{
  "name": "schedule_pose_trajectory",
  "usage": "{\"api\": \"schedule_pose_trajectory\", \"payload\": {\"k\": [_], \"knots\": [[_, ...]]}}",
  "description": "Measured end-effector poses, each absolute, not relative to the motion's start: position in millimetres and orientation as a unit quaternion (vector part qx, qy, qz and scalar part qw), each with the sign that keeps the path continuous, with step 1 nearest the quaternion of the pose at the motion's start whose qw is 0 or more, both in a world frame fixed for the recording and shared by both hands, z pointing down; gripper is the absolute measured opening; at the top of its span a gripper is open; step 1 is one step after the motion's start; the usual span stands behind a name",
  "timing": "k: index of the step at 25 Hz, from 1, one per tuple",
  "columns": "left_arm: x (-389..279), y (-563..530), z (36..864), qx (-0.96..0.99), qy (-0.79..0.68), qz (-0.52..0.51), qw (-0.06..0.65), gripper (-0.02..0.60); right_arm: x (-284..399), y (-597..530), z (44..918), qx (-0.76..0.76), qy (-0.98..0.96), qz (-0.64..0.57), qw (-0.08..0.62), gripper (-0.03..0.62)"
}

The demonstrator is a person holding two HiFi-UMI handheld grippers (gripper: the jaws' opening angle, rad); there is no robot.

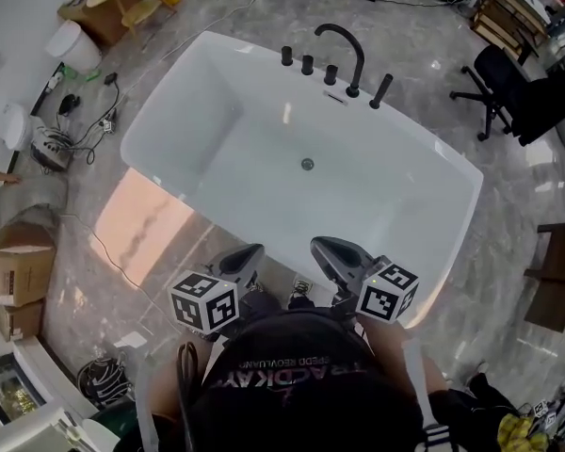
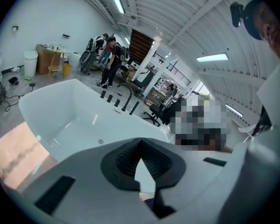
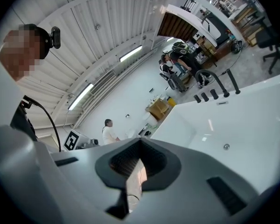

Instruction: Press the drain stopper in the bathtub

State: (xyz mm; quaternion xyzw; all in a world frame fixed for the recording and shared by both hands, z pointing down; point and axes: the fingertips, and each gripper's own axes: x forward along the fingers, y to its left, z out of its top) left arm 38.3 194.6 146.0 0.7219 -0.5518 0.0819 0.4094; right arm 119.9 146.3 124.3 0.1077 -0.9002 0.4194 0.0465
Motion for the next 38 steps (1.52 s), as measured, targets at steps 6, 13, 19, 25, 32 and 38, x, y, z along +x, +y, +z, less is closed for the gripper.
{"api": "schedule_pose_trajectory", "payload": {"k": [6, 13, 19, 25, 32, 38], "knots": [[20.1, 179.5, 144.0, 0.741, -0.532, 0.099, 0.397, 0.003, 116.4, 133.0, 125.3, 0.142, -0.899, 0.413, 0.028, 0.012], [-4.1, 145.7, 151.8, 0.778, -0.479, 0.124, 0.387, 0.003, 111.5, 109.1, 135.8, 0.220, -0.888, 0.403, 0.001, 0.012], [-61.3, 119.8, 152.4, 0.817, -0.407, 0.177, 0.367, 0.003, 77.0, 96.5, 137.7, 0.321, -0.859, 0.397, -0.046, 0.012], [-65.3, 65.3, 144.9, 0.838, -0.365, 0.202, 0.352, 0.003, 82.9, 74.0, 133.9, 0.385, -0.825, 0.403, -0.091, 0.012], [-88.3, 57.6, 138.8, 0.856, -0.323, 0.206, 0.347, 0.003, 58.5, 82.6, 128.2, 0.431, -0.803, 0.400, -0.101, 0.012], [-96.0, 52.7, 151.4, 0.864, -0.295, 0.205, 0.353, 0.003, 48.2, 86.4, 123.1, 0.460, -0.792, 0.388, -0.105, 0.012]]}}
